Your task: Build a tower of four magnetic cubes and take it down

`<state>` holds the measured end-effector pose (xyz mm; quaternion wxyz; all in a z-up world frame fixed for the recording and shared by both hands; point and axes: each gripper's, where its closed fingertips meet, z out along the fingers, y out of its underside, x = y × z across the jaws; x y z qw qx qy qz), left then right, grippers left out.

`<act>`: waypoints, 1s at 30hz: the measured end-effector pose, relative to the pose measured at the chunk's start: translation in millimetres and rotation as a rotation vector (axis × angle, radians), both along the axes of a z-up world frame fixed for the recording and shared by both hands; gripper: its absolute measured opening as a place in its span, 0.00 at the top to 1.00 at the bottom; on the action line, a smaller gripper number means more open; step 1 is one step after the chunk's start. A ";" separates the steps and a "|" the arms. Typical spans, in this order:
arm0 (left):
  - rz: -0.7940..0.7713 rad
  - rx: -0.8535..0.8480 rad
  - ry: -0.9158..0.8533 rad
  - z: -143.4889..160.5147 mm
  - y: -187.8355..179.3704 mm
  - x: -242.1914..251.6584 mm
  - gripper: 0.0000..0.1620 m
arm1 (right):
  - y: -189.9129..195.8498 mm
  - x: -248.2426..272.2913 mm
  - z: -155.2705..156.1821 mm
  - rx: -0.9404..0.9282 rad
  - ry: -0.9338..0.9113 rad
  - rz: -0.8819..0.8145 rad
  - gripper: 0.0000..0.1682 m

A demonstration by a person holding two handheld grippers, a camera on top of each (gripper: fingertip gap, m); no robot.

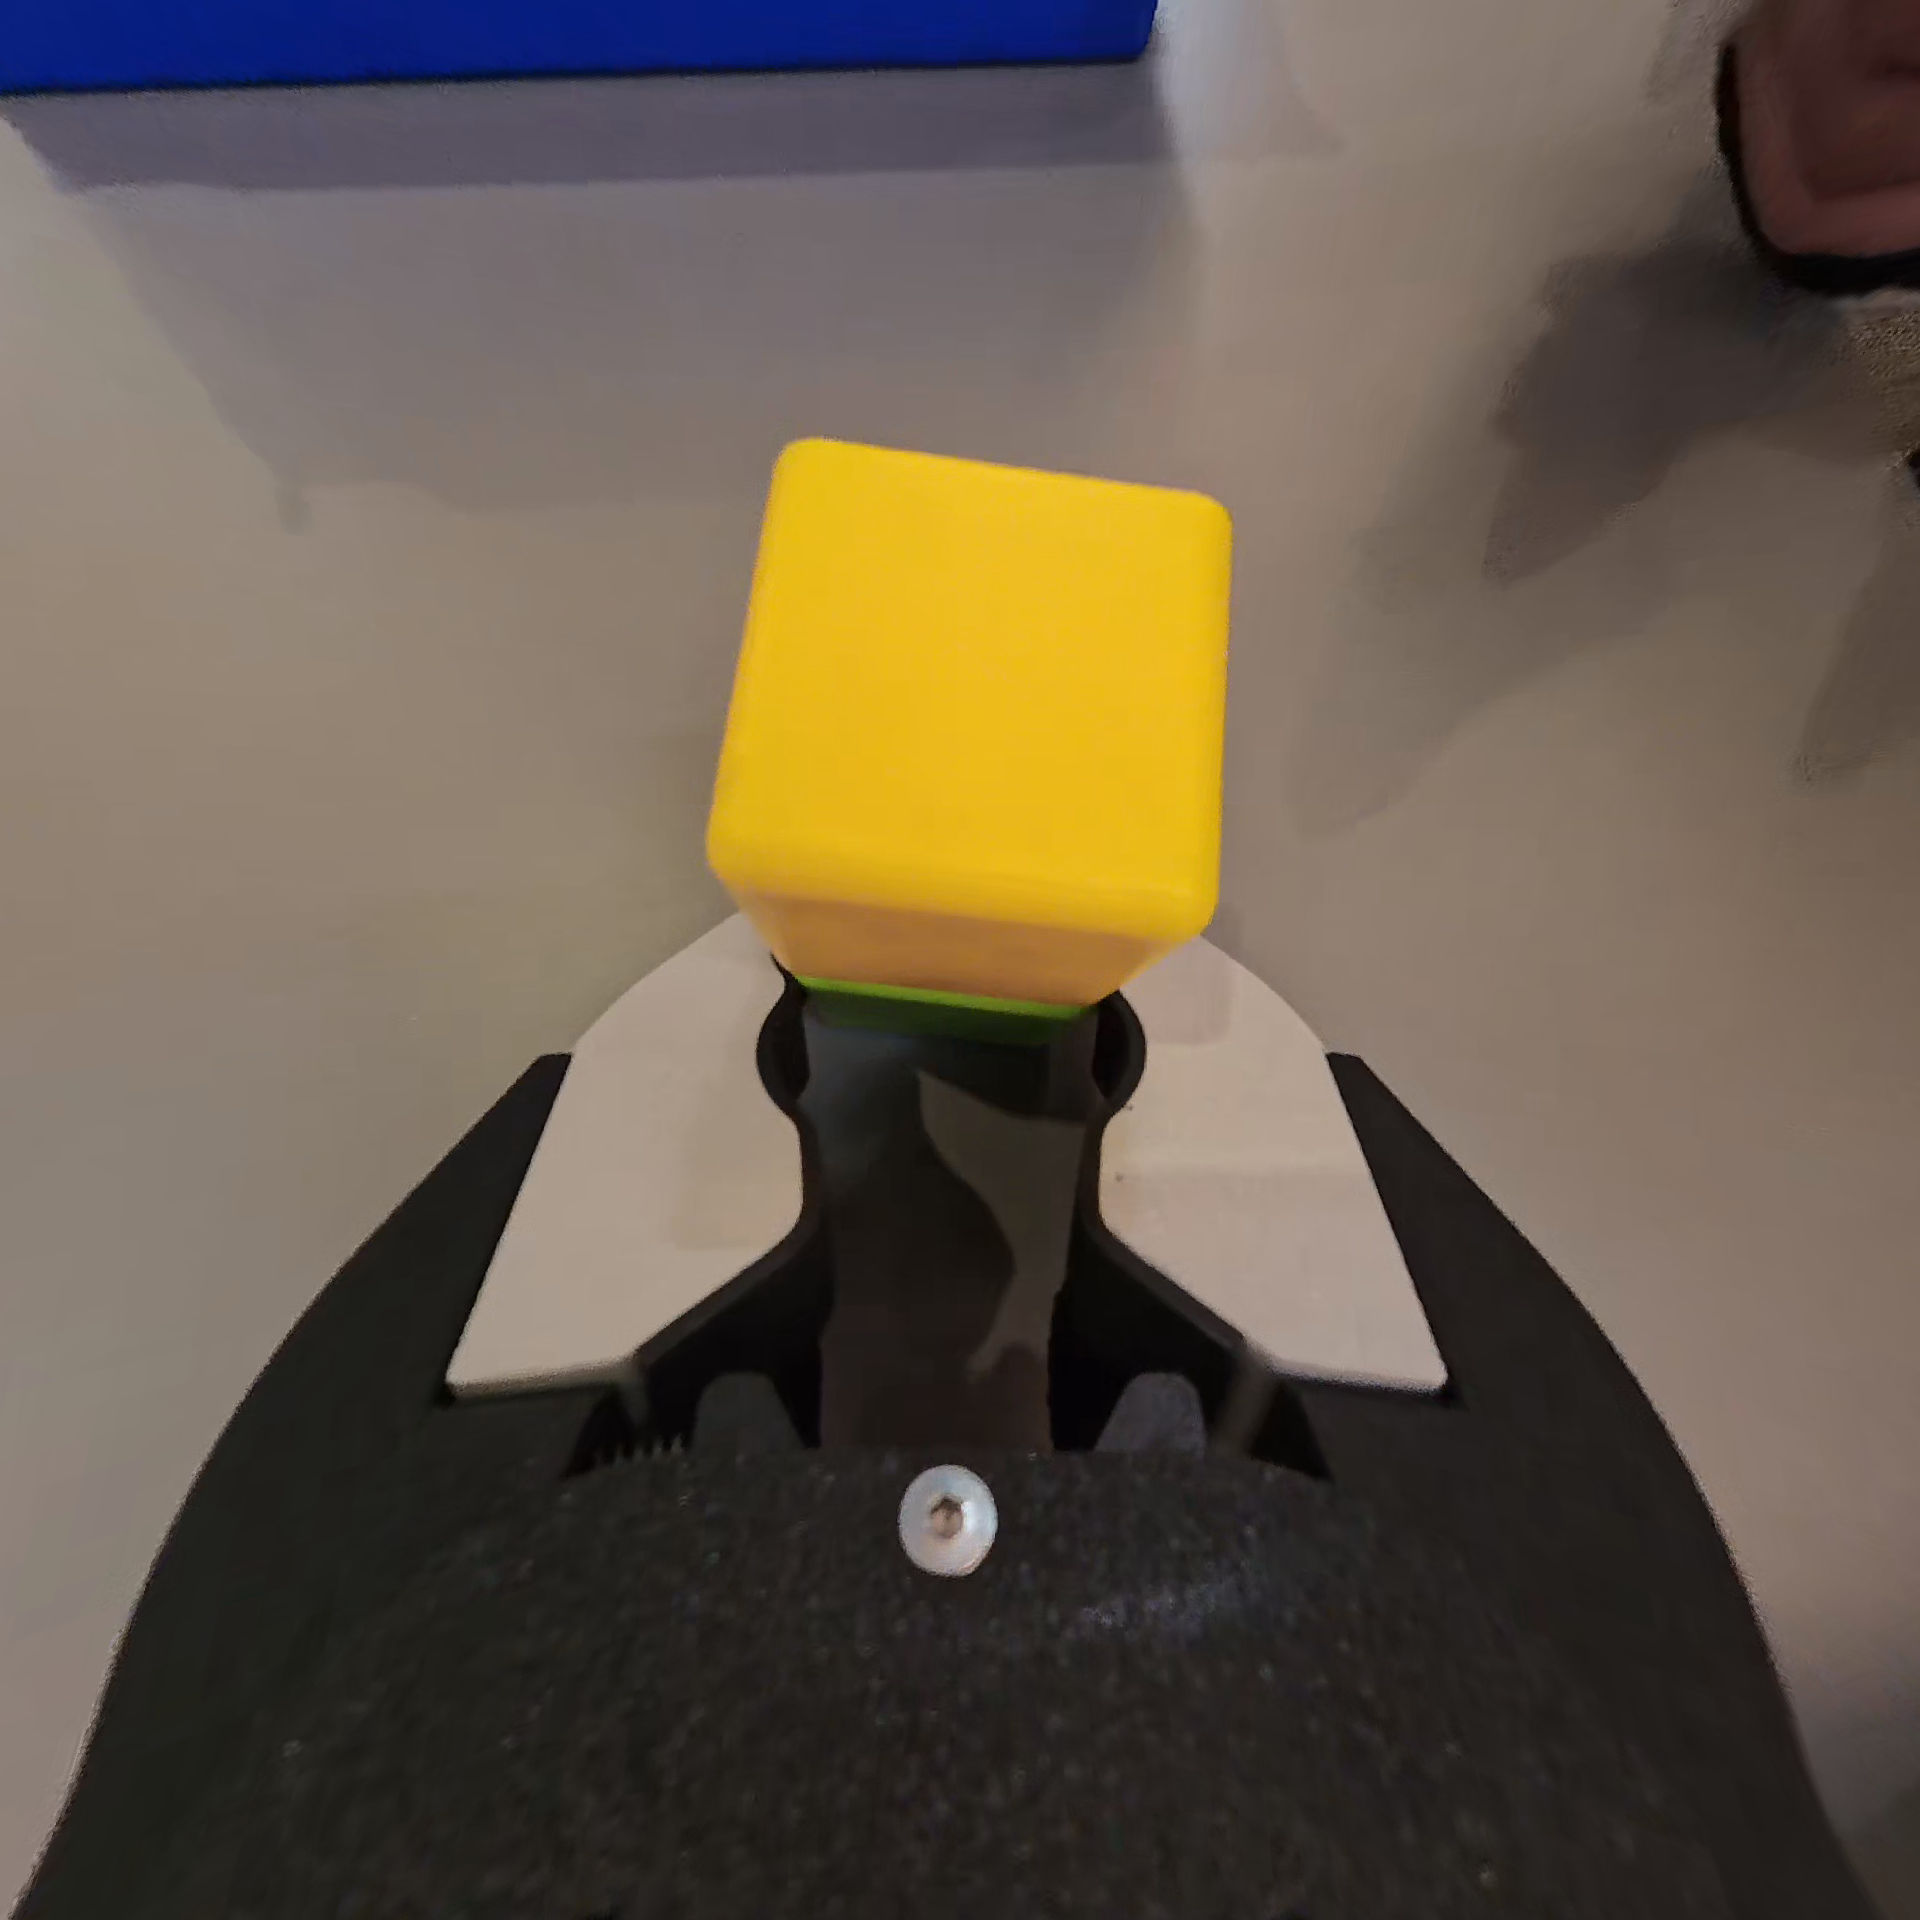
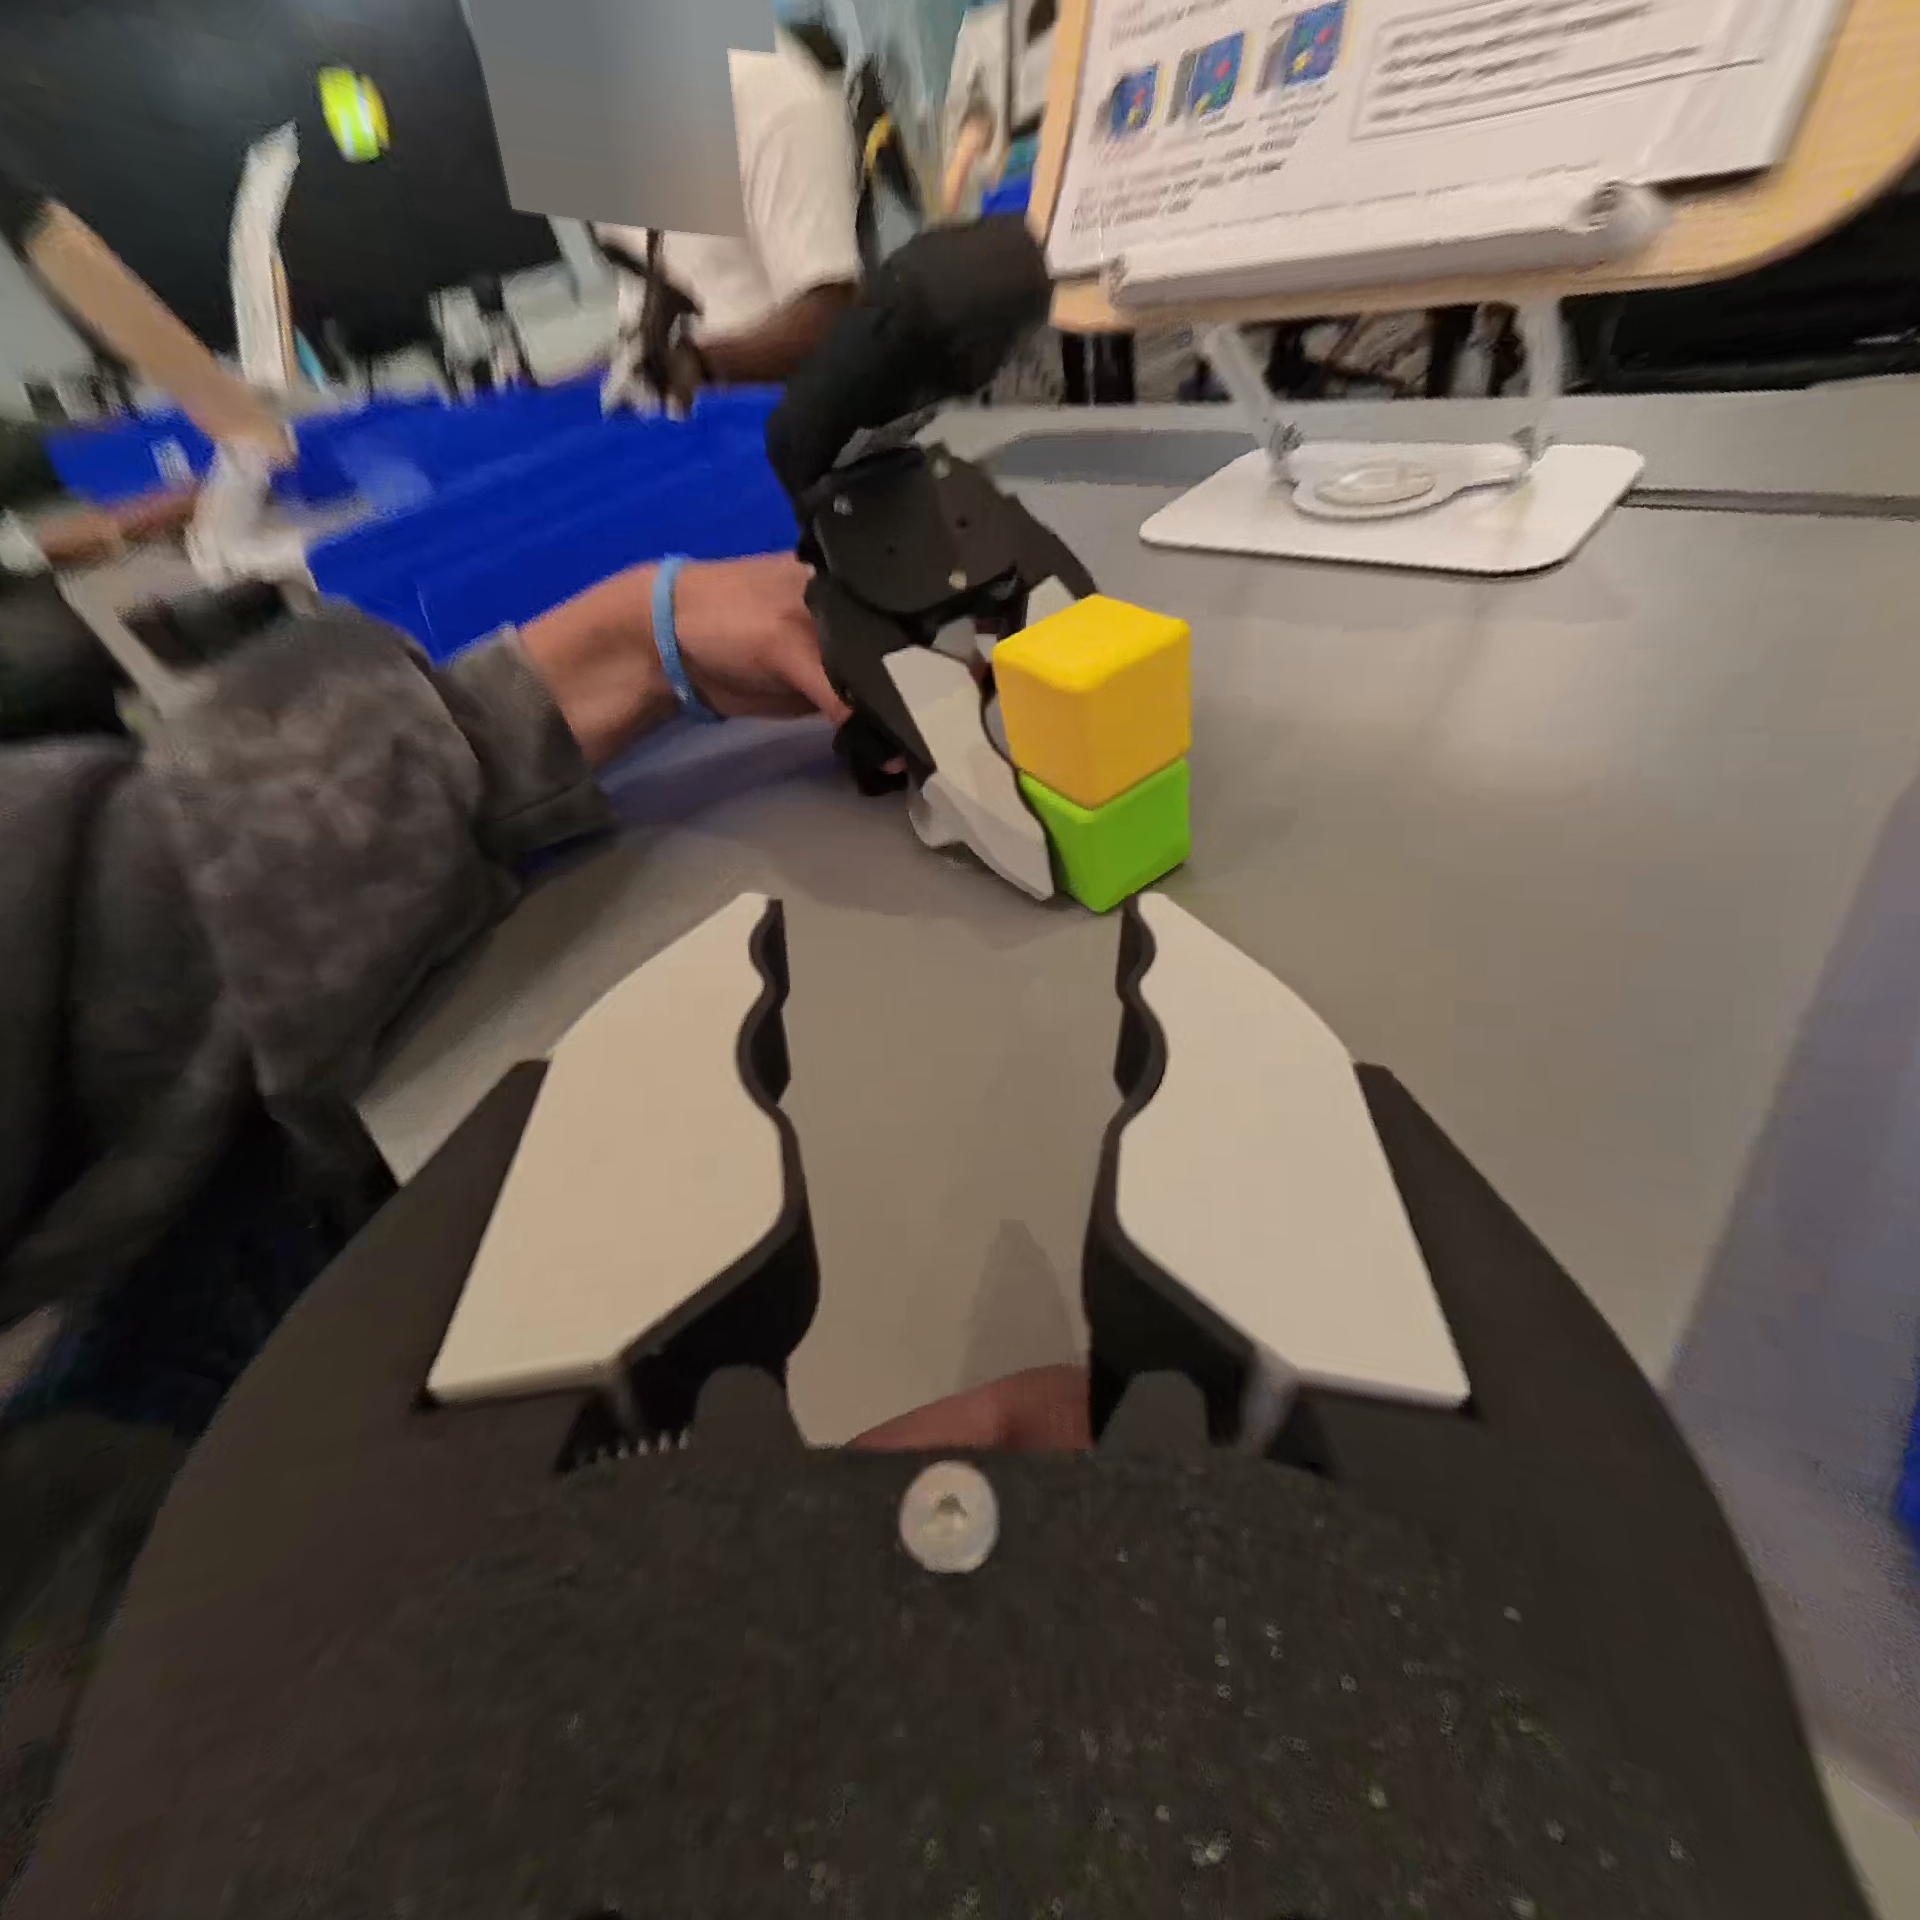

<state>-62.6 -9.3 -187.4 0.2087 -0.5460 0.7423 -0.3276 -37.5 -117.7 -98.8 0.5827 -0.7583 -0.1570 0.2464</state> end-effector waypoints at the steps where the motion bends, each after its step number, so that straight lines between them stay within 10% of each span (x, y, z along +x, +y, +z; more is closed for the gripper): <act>1: -0.004 0.003 -0.002 0.1 -0.7 -0.1 0.68 | 8.3 -4.0 -1.1 -0.001 -0.071 0.031 0.62; 11: -0.050 0.012 -0.008 0.4 -7.1 -2.8 0.68 | 113.3 -33.7 -27.3 -0.026 -0.322 0.151 0.55; 20: -0.067 -0.006 -0.038 5.4 -11.8 -1.7 0.68 | 117.1 -41.2 -31.5 -0.030 -0.266 0.187 0.67; 26: -0.068 0.038 0.002 -2.3 -11.5 -3.5 0.69 | 114.6 -26.4 10.5 0.045 -0.072 0.155 0.68; 30: -0.066 0.032 0.003 -2.2 -11.5 -3.3 0.69 | 88.3 -9.9 93.2 0.178 -0.090 0.102 0.68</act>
